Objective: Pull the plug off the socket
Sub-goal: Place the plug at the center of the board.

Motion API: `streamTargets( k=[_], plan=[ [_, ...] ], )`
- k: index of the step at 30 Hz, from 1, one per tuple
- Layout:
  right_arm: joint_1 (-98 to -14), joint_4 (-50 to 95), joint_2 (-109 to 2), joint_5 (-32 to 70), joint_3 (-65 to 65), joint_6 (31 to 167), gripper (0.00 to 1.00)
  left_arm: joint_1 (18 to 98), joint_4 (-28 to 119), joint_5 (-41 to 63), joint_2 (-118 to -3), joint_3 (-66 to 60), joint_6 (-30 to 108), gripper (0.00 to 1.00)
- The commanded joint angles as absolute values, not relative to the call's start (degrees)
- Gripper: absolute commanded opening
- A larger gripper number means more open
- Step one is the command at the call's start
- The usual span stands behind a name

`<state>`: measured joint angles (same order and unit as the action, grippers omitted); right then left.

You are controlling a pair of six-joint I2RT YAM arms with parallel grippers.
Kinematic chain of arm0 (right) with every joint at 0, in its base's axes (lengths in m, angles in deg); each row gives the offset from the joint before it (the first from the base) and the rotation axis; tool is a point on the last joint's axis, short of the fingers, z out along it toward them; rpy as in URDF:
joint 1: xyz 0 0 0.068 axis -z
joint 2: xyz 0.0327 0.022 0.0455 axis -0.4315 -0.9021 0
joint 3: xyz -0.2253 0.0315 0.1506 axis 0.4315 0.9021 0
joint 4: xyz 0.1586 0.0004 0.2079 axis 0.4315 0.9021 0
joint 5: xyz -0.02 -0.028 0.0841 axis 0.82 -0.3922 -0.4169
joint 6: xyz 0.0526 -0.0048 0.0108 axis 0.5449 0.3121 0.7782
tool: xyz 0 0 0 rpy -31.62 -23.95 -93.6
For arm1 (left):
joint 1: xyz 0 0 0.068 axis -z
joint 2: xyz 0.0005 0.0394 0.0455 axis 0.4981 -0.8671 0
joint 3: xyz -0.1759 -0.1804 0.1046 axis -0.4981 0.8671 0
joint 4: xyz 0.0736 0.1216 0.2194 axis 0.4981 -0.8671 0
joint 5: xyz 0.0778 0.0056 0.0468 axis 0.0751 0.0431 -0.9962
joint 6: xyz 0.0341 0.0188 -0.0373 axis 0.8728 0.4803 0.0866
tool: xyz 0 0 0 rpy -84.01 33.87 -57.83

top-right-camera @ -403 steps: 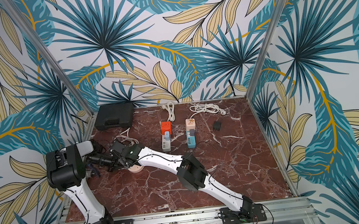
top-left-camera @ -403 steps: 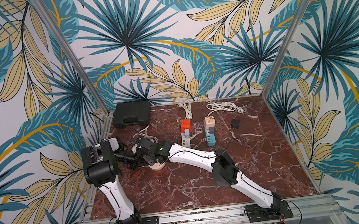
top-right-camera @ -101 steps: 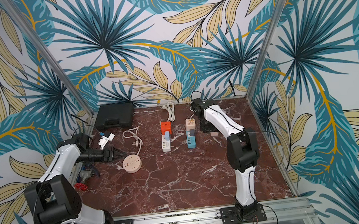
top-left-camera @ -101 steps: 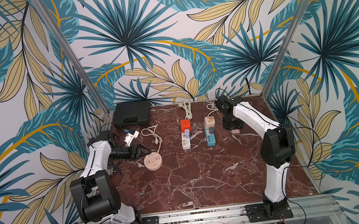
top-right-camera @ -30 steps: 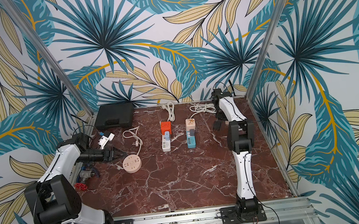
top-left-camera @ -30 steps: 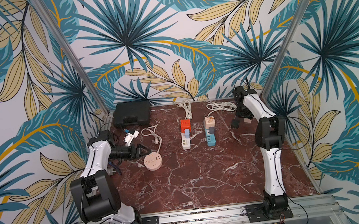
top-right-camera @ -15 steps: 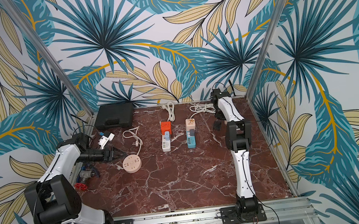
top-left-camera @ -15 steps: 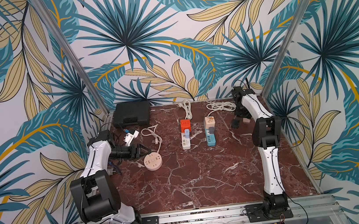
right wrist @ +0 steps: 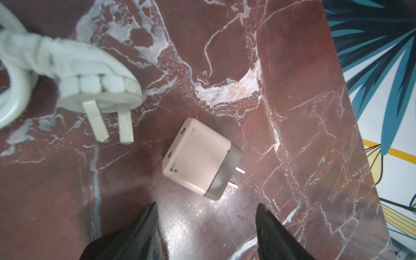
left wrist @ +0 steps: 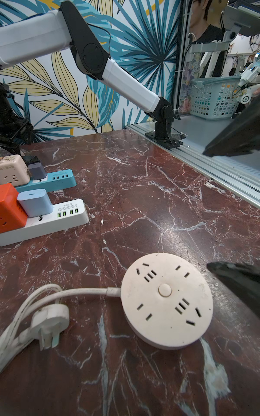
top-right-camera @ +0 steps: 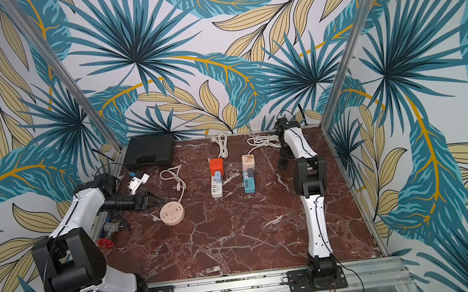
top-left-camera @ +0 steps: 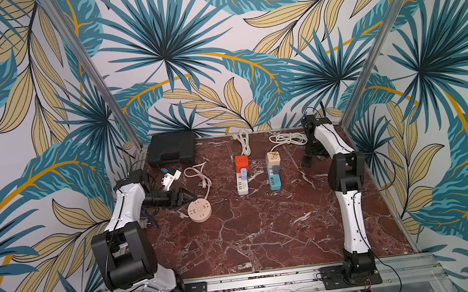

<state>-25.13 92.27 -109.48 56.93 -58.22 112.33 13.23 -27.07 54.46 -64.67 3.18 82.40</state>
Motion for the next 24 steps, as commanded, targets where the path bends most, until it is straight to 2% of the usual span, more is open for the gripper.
streamTargets(
  k=[1, 10, 20, 23, 24],
  plan=[
    [-25.54, 91.34, -102.62, 54.18, -54.14, 113.57, 0.72, 12.99, -26.83, 55.02, -63.5, 4.6, 82.79, 0.76],
    [-31.61, 83.98, -83.81, 52.12, -36.71, 112.79, 0.74, 13.0, -25.29, 54.1, -62.28, 5.16, 81.88, 0.76],
    [-49.48, 75.53, -70.14, 46.47, -22.74, 111.5, 0.75, 12.73, -19.58, 48.69, -57.73, 7.16, 77.06, 0.76],
    [-55.12, 72.02, -70.38, 43.57, -20.18, 111.37, 0.75, 12.34, -16.4, 44.58, -55.2, 8.05, 74.21, 0.81],
    [-56.76, 71.7, -71.02, 43.84, -20.1, 111.48, 0.75, 12.22, -15.41, 43.36, -54.32, 8.3, 73.41, 0.91]
  ],
)
